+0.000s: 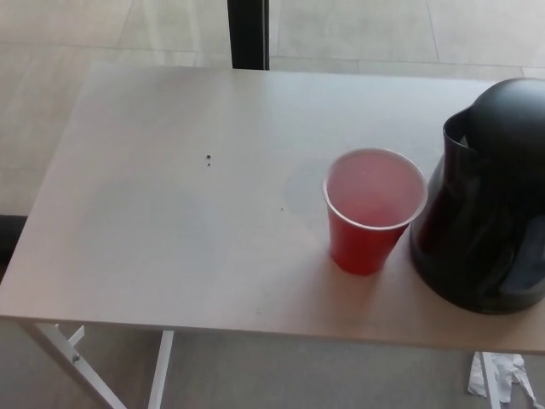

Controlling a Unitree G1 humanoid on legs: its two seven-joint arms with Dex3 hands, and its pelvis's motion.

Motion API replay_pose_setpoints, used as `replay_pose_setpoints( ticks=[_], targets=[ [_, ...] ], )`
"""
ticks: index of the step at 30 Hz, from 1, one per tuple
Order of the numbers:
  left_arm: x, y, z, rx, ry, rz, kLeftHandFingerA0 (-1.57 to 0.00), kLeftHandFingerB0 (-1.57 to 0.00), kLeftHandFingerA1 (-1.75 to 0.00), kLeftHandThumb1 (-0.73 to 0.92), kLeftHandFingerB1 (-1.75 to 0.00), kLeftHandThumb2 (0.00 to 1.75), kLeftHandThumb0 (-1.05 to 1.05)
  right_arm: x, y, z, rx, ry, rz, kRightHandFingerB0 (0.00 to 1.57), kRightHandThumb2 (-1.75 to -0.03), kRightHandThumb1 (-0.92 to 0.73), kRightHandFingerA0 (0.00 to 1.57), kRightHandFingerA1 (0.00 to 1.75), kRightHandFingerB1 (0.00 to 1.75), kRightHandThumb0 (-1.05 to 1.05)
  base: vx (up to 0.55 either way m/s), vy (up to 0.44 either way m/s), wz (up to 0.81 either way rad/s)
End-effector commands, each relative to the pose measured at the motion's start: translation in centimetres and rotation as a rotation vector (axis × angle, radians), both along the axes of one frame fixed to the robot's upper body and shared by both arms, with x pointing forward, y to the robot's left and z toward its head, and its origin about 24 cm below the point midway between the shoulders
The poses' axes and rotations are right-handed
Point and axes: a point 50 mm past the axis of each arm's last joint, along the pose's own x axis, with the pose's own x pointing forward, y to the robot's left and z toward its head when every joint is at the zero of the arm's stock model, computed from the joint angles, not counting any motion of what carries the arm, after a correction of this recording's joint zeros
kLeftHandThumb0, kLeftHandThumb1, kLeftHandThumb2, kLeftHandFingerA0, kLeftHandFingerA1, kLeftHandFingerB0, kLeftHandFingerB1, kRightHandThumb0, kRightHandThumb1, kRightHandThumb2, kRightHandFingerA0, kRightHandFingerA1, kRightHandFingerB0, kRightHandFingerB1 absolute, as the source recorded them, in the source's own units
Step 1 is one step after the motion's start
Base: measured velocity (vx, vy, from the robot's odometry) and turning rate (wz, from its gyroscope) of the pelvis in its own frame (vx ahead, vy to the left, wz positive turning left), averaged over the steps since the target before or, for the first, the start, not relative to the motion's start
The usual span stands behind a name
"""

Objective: The robot uses its right hand to lift up a kettle kept on the middle of the desk by its handle and tilt it into a glass kept next to it to pour out water

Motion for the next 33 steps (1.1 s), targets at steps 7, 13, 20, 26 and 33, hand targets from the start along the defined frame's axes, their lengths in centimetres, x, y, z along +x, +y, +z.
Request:
replay_pose_setpoints(
  ticks=[7,13,20,26,33],
  targets=[
    [0.3,0.4,0.6,0.019,-0.007,-0.013,-0.52,-0.45,-0.5,0.65,-0.43,0.6,-0.64,2.0,4.1,-2.0,-0.089,0.181,0.129,0.06,-0.6,-0.58,0.08,0.35,0.21,-0.56,0.0,0.0,0.0],
    [0.3,0.4,0.6,0.015,-0.007,-0.024,-0.49,-0.4,-0.5,0.65,-0.41,0.6,-0.64,2.6,4.9,-3.1,-0.079,0.231,0.165,0.04,-0.74,-0.53,0.06,0.44,0.25,-0.53,0.0,0.0,0.0],
    [0.3,0.4,0.7,0.017,-0.004,-0.022,-0.51,-0.41,-0.5,0.65,-0.41,0.6,-0.63,3.0,5.0,-3.4,-0.125,0.272,0.172,0.0,-0.83,-0.38,0.05,0.48,0.38,-0.54,0.0,0.0,0.0],
    [0.2,0.5,0.6,0.019,-0.007,-0.022,-0.51,-0.4,-0.51,0.64,-0.41,0.6,-0.64,3.4,4.9,-3.9,-0.145,0.306,0.165,0.06,-0.58,-0.59,0.14,0.36,0.26,-0.52,0.0,0.0,0.0],
    [0.1,0.5,0.6,0.016,-0.006,-0.023,-0.51,-0.4,-0.51,0.64,-0.41,0.6,-0.64,3.4,4.8,-3.9,-0.15,0.308,0.164,0.06,-0.58,-0.59,0.14,0.36,0.26,-0.52,0.0,0.0,0.0]
  ],
)
